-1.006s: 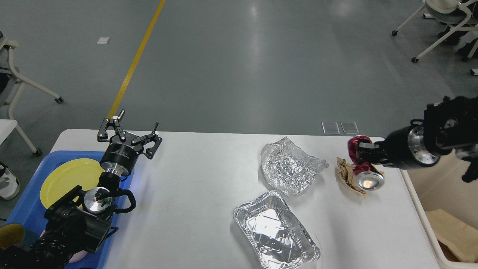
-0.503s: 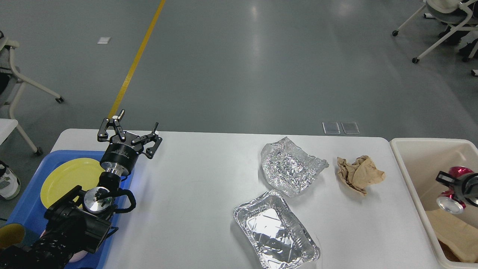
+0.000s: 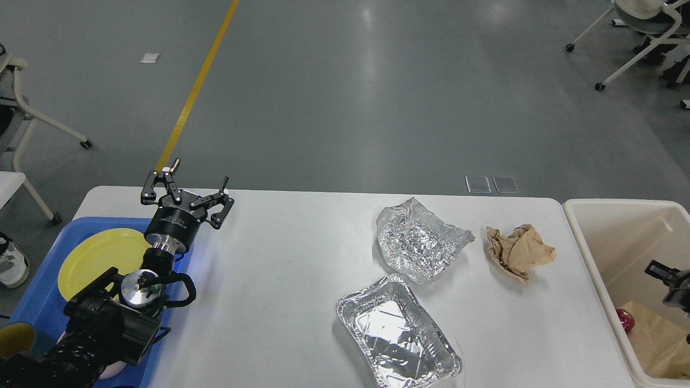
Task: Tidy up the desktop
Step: 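Move the right gripper to the crumpled brown paper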
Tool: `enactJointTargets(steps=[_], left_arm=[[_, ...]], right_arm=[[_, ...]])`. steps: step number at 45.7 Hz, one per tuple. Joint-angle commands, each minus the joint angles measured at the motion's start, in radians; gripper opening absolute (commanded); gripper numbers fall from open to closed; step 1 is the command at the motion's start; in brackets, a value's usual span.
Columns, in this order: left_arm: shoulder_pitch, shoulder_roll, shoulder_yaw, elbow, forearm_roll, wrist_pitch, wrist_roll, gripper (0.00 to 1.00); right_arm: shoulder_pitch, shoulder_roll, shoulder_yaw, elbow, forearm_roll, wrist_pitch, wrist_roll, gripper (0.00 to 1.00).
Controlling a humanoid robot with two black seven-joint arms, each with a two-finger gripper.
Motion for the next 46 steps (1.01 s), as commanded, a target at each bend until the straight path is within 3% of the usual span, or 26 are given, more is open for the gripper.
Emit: enactJointTargets(steps=[1,9,16,19,27,33,46], left_arm=[[0.000,0.000,0.000,0.000,0.000,0.000,0.000,1.00],[0.000,0.000,0.000,-0.001,0.000,0.000,0.000,1.00],[0.000,0.000,0.000,0.000,0.000,0.000,0.000,1.00],[0.000,0.000,0.000,0.000,0.000,0.000,0.000,1.00],[0.000,0.000,0.000,0.000,0.000,0.000,0.000,1.00],[0.000,0.000,0.000,-0.001,0.000,-0.001,0.000,1.00],[0.000,0.000,0.000,-0.001,0.000,-0.001,0.000,1.00]], right_arm=[[0.094,0.021,0.019,0.020,0.009,0.001,0.002,1.00],[0.350,0.060,0.024,0.227,-0.009,0.010,0.028,1.00],[0.643,0.133,0.045,0.568,-0.053,0.013,0.125,1.00],[0.735,0.156,0.080,0.704,-0.128,0.013,0.143,1.00],[0.847,0.190,0.162,1.019,-0.363,0.021,0.221,1.00],[0.774,0.224,0.172,0.982,-0.363,0.001,0.220,1.00],[0.527,0.225,0.169,0.597,-0.173,-0.008,0.194,1.00]])
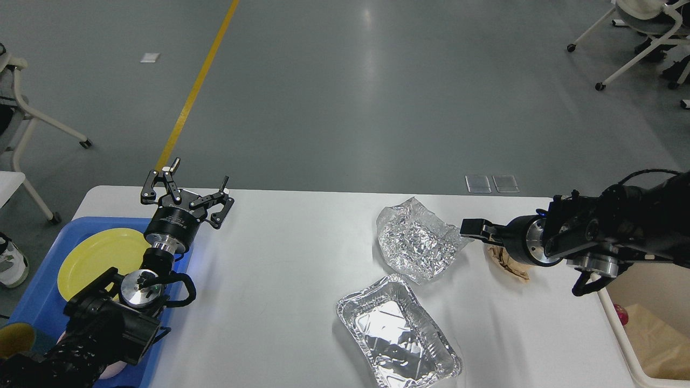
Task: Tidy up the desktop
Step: 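Move the right gripper to the crumpled brown paper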
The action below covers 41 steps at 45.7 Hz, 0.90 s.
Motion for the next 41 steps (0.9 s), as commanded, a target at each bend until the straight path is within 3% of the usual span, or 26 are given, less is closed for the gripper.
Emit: enactJointTargets(steps=[1,8,26,41], left_arm=[[0.000,0.000,0.000,0.001,0.000,0.000,0.000,1.00],[0.000,0.000,0.000,0.000,0.000,0.000,0.000,1.00],[0.000,0.000,0.000,0.001,0.000,0.000,0.000,1.00],[0.000,0.000,0.000,0.000,0.000,0.000,0.000,1.00]], right_arm=[[-0.114,0.010,0.002,-0.163,0.119,0.000,-0.006,1.00],[-0.263,0.064,-0.006,-0.319,0.148,0.000,-0.024,1.00],[-0.413,0.078,-0.005,-0.540,0.213,0.000,-0.220,1.00],[-0.495,0.113,0.004,-0.614,0.222,-0.031,-0.224,0.97]])
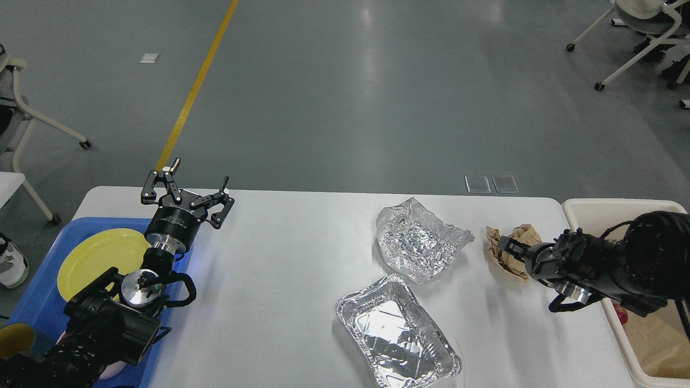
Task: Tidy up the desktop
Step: 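Move the right gripper to the crumpled brown paper, then close the right gripper on the crumpled brown paper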
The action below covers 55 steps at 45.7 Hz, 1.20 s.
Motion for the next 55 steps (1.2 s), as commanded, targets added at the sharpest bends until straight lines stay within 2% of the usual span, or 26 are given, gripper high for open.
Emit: enactJointTargets(steps=[1,4,13,15,16,18,21,22,43,47,55], left_arm=[[0.000,0.000,0.000,0.000,0.000,0.000,0.000,1.00],[0.000,0.000,0.000,0.000,0.000,0.000,0.000,1.00],[0.000,0.000,0.000,0.000,0.000,0.000,0.000,1.00],[0.000,0.000,0.000,0.000,0.000,0.000,0.000,1.00],[0.000,0.000,0.000,0.001,0.000,0.000,0.000,1.00],[0.000,0.000,0.000,0.001,0.000,0.000,0.000,1.00],[0.000,0.000,0.000,0.000,0.000,0.000,0.000,1.00],[0.000,0.000,0.000,0.000,0.000,0.000,0.000,1.00],[0.000,0.000,0.000,0.000,0.000,0.000,0.000,1.00],[0.000,0.000,0.000,0.001,0.000,0.000,0.000,1.00],[0.000,0.000,0.000,0.000,0.000,0.000,0.000,1.00]], right_arm=[[-0.040,0.022,0.004,-0.053,0.006,-0.038,0.002,0.95],[-0.048,0.024,0.005,-0.067,0.006,-0.050,0.002,0.84],[-0.053,0.021,0.033,-0.067,0.009,-0.062,0.003,0.79],[-0.056,0.019,0.056,-0.067,0.009,-0.065,0.005,0.73],[-0.057,0.019,0.064,-0.065,0.009,-0.067,0.006,0.68],[-0.057,0.019,0.065,-0.064,0.005,-0.067,0.006,0.48],[-0.059,0.019,0.064,-0.064,0.000,-0.067,0.003,0.04],[-0.059,0.019,0.064,-0.064,0.000,-0.067,0.002,0.00],[-0.007,-0.019,0.061,-0.001,-0.009,-0.068,0.000,0.00],[0.047,-0.070,0.059,0.060,-0.018,-0.067,0.005,0.00],[0.297,-0.182,0.055,0.328,-0.118,-0.041,0.028,0.00]])
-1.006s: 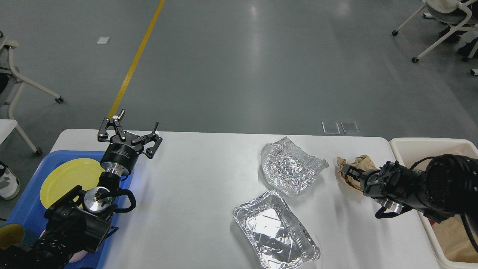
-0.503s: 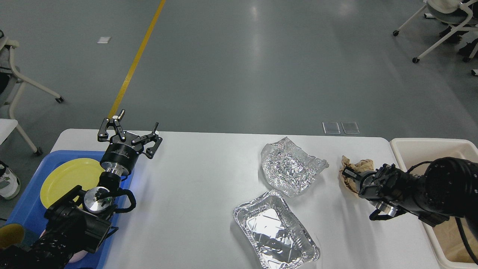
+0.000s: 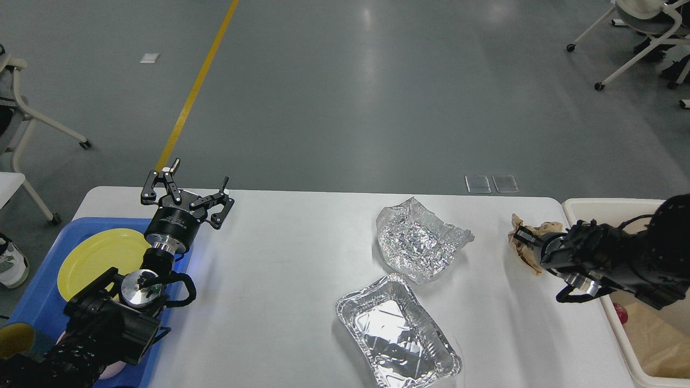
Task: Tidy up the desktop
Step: 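Close the right gripper on the crumpled brown paper, then lift the brown paper, carry it into the white bin, release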
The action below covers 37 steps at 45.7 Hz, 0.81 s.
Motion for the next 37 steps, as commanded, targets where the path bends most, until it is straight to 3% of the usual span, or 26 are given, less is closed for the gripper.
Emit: enactJointTargets(steps=[1,6,14,18,20,24,29,37], left_arm=[[0.000,0.000,0.000,-0.001,0.000,0.000,0.000,1.00],[0.000,0.000,0.000,-0.001,0.000,0.000,0.000,1.00],[0.000,0.000,0.000,-0.001,0.000,0.000,0.000,1.00],[0.000,0.000,0.000,-0.001,0.000,0.000,0.000,1.00],[0.000,0.000,0.000,0.000,0.000,0.000,0.000,1.00],[0.000,0.000,0.000,0.000,0.000,0.000,0.000,1.00],[0.002,0.000,0.000,-0.001,0.000,0.000,0.000,1.00],[0.002,0.000,0.000,0.000,0.000,0.000,0.000,1.00]], right_arm=[[0.188,-0.074,-0.001,0.207,-0.098,0.023,0.027,0.00],[0.409,-0.130,-0.010,0.428,-0.221,0.101,0.101,0.00],[0.748,-0.134,-0.046,0.695,-0.302,0.356,0.219,0.00],[0.834,-0.130,-0.044,0.732,-0.324,0.460,0.322,0.00],[0.837,-0.127,-0.047,0.732,-0.327,0.494,0.343,0.00],[0.828,-0.119,-0.073,0.729,-0.344,0.496,0.342,0.00],[0.756,-0.117,-0.142,0.662,-0.371,0.402,0.334,0.00],[0.459,-0.120,-0.303,0.349,-0.356,0.227,0.280,0.00]])
